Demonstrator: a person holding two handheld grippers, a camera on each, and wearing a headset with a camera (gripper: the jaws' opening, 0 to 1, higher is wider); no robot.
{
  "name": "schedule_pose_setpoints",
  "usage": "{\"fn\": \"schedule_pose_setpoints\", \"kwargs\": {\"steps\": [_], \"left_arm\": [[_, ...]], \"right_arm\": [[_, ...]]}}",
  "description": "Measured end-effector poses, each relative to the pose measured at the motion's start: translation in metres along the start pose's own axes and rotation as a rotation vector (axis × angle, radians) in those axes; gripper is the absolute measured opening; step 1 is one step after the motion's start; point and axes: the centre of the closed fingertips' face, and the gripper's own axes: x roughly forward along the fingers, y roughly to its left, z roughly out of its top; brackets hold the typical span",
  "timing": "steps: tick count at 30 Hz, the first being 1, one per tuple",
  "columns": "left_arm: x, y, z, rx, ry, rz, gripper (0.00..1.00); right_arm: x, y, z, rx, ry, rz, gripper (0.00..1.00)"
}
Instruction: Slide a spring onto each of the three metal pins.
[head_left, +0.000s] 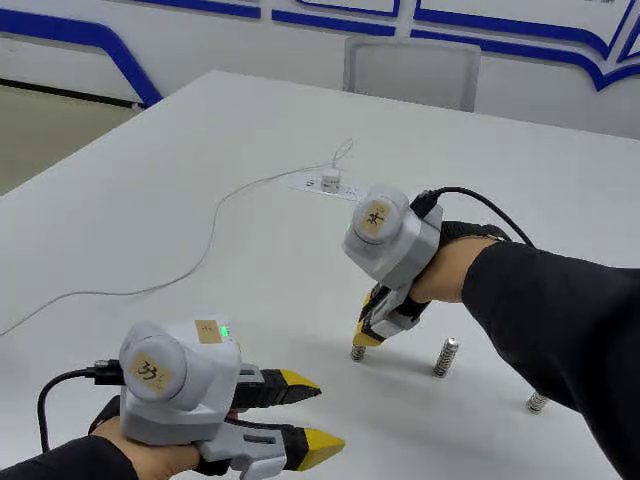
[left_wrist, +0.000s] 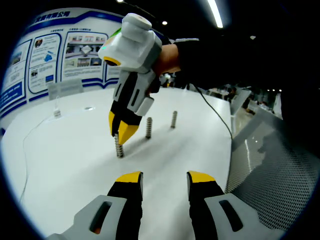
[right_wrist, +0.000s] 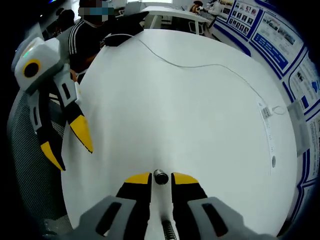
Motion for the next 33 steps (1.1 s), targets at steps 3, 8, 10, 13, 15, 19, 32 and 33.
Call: {"fn": "schedule_pose_setpoints", "kwargs": {"steps": [3,8,10,13,15,19,32,33], "left_arm": [[0.000,0.000,0.000,0.003,0.001,0.001,0.36],[-0.001,0.000,0.001,0.004,0.000,0.005,0.37],[-0.001,0.001,0.002,0.004,-0.001,0.008,0.37],[-0.002,0.002,0.002,0.004,-0.002,0.011,0.37],[-0.002,0.002,0.003,0.003,-0.003,0.013,0.37],[-0.003,0.003,0.003,0.003,-0.004,0.019,0.38],[-0.004,0.004,0.005,0.001,-0.009,0.028,0.40],[-0.005,0.004,0.005,0.001,-0.008,0.028,0.40]], "right_arm": [[-0.004,-0.003,-0.001,0.006,-0.013,-0.012,0.19],[-0.013,-0.002,0.000,0.014,-0.051,-0.030,0.23],[-0.016,0.000,-0.001,0.025,-0.068,-0.034,0.24],[-0.019,0.003,-0.005,0.032,-0.082,-0.046,0.25],[-0.021,0.005,-0.008,0.034,-0.091,-0.051,0.25],[-0.028,0.010,-0.014,0.055,-0.120,-0.065,0.26],[-0.052,0.033,-0.035,0.132,-0.213,-0.109,0.27],[-0.053,0.034,-0.038,0.139,-0.218,-0.113,0.27]]}}
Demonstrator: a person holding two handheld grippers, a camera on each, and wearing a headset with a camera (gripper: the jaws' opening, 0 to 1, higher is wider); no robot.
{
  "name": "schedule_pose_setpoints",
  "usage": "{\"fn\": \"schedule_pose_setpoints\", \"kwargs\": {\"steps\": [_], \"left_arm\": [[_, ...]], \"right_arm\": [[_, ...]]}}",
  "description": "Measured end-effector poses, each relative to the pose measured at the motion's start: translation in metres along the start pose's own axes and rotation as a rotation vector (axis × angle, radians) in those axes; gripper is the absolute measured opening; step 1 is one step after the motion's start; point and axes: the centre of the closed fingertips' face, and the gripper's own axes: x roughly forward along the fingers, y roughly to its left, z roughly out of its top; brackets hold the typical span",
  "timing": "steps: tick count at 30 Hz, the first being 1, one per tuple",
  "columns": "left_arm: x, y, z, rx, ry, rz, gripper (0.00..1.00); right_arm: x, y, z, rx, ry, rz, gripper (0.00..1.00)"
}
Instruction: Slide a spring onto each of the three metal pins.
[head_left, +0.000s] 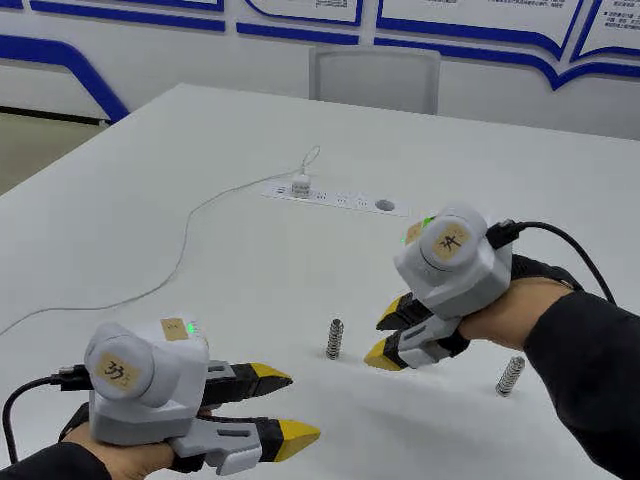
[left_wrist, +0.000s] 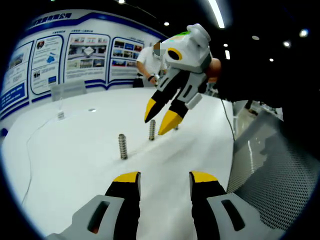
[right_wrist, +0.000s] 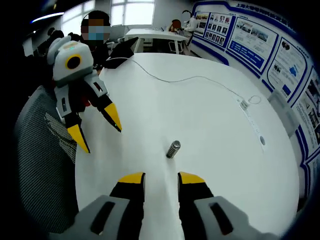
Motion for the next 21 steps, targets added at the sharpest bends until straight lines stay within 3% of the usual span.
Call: {"fn": "schedule_pose_setpoints", "kwargs": {"steps": [12,21], "left_arm": [[0.000,-0.001,0.001,-0.004,-0.004,0.000,0.42],[0.000,-0.002,0.001,-0.003,0.000,-0.005,0.44]], "right_arm": [[-0.030,0.004,-0.031,0.144,-0.082,-0.057,0.28],[-0.049,0.003,-0.057,0.213,-0.112,-0.107,0.29]]}}
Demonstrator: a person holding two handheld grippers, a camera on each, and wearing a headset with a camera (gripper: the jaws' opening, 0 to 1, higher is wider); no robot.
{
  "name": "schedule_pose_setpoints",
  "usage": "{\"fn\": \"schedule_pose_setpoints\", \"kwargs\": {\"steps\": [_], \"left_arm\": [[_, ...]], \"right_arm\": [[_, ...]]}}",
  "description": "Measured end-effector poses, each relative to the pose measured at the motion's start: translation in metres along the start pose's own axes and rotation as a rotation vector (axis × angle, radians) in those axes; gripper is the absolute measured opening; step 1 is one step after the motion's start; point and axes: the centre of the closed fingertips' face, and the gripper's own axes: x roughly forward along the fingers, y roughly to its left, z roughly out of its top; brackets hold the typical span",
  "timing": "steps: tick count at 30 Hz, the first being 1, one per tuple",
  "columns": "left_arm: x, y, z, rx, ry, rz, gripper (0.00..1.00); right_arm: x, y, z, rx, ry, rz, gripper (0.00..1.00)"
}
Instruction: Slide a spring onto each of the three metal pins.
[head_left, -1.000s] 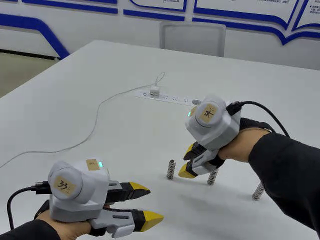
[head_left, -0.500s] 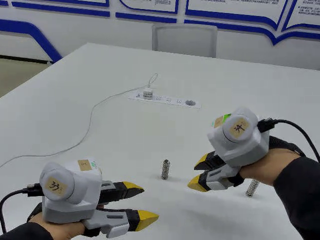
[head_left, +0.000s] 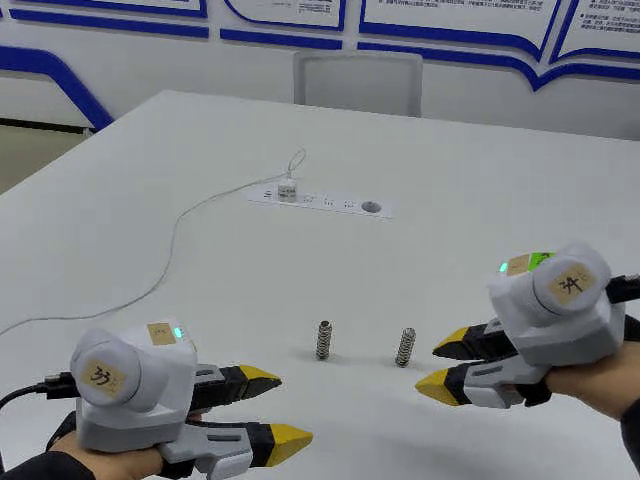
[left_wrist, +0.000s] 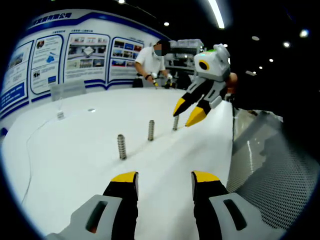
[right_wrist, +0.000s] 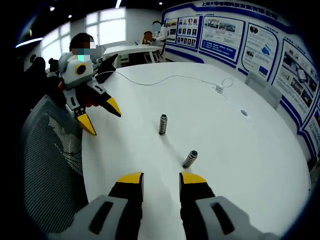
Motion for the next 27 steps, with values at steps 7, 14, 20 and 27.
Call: {"fn": "schedule_pose_setpoints", "kwargs": {"steps": [7,14,20,27], "left_arm": [[0.000,0.000,0.000,-0.002,0.001,0.000,0.45],[0.000,-0.002,-0.001,-0.003,0.005,-0.005,0.46],[0.000,-0.001,-0.002,-0.004,0.008,-0.006,0.47],[0.001,-0.001,-0.003,-0.005,0.011,-0.006,0.47]], "right_arm": [[-0.014,-0.007,-0.008,0.032,-0.043,-0.041,0.30],[-0.028,-0.019,-0.020,0.068,-0.072,-0.087,0.33],[-0.040,-0.027,-0.031,0.105,-0.090,-0.127,0.34],[-0.046,-0.031,-0.044,0.137,-0.107,-0.153,0.38]]}}
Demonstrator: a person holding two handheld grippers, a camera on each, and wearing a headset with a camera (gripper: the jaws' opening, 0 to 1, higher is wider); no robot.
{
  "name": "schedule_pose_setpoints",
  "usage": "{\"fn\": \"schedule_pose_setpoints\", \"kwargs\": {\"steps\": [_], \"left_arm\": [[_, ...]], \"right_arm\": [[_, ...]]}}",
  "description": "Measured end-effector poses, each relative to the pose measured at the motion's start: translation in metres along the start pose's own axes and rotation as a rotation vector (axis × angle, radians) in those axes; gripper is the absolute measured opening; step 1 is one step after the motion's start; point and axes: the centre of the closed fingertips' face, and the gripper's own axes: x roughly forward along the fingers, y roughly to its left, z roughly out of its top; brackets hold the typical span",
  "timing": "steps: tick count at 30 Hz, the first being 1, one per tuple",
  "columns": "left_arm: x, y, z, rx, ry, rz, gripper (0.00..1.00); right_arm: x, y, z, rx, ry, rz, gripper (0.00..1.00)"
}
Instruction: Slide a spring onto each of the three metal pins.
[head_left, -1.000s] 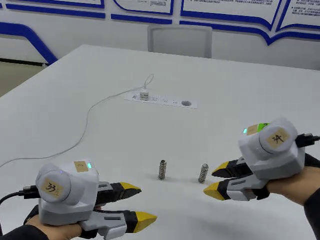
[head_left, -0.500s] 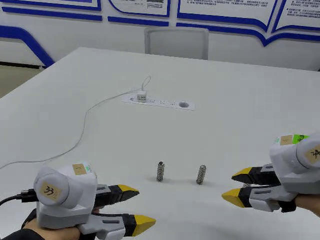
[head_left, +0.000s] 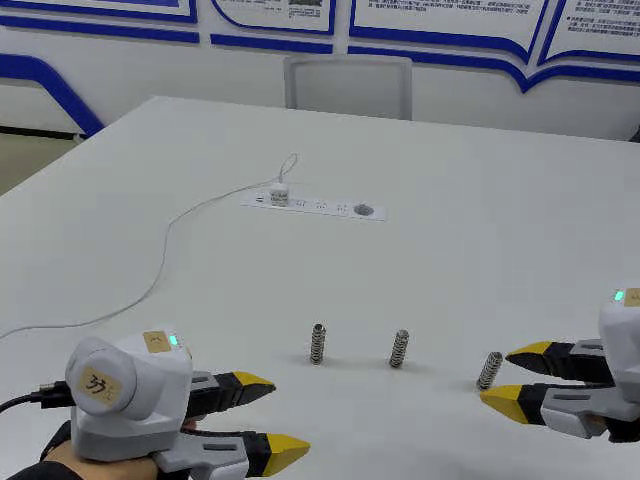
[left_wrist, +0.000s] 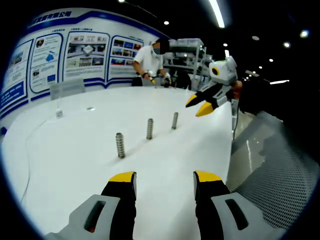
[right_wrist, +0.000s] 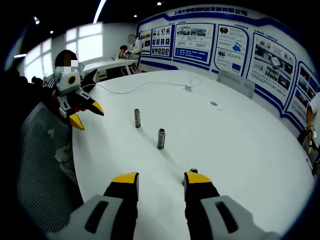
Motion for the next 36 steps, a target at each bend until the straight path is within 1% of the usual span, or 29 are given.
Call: {"fn": "schedule_pose_setpoints", "kwargs": {"steps": [6,10,14,18,21,25,30,36], "left_arm": [[0.000,0.000,0.000,-0.001,0.001,0.002,0.47],[0.000,0.000,0.000,-0.003,0.001,0.002,0.47],[0.000,0.000,-0.001,-0.005,0.002,0.004,0.48],[0.000,0.003,-0.001,-0.010,0.001,0.015,0.49],[-0.001,0.005,-0.001,-0.021,0.002,0.025,0.52],[-0.001,0.004,0.000,-0.016,0.001,0.022,0.52],[-0.001,0.007,-0.001,-0.026,0.001,0.033,0.54],[-0.001,0.006,-0.001,-0.030,0.003,0.034,0.55]], "right_arm": [[-0.003,-0.004,-0.012,0.018,-0.006,-0.016,0.39],[-0.006,-0.005,-0.015,0.034,-0.023,-0.022,0.41],[-0.006,-0.003,-0.018,0.043,-0.032,-0.018,0.45],[-0.004,0.000,-0.021,0.050,-0.029,-0.016,0.45],[-0.003,0.002,-0.020,0.052,-0.034,-0.013,0.46],[-0.002,0.003,-0.019,0.053,-0.037,-0.013,0.47],[-0.001,0.005,-0.018,0.055,-0.039,-0.010,0.48],[-0.001,0.006,-0.019,0.055,-0.036,-0.006,0.48]]}}
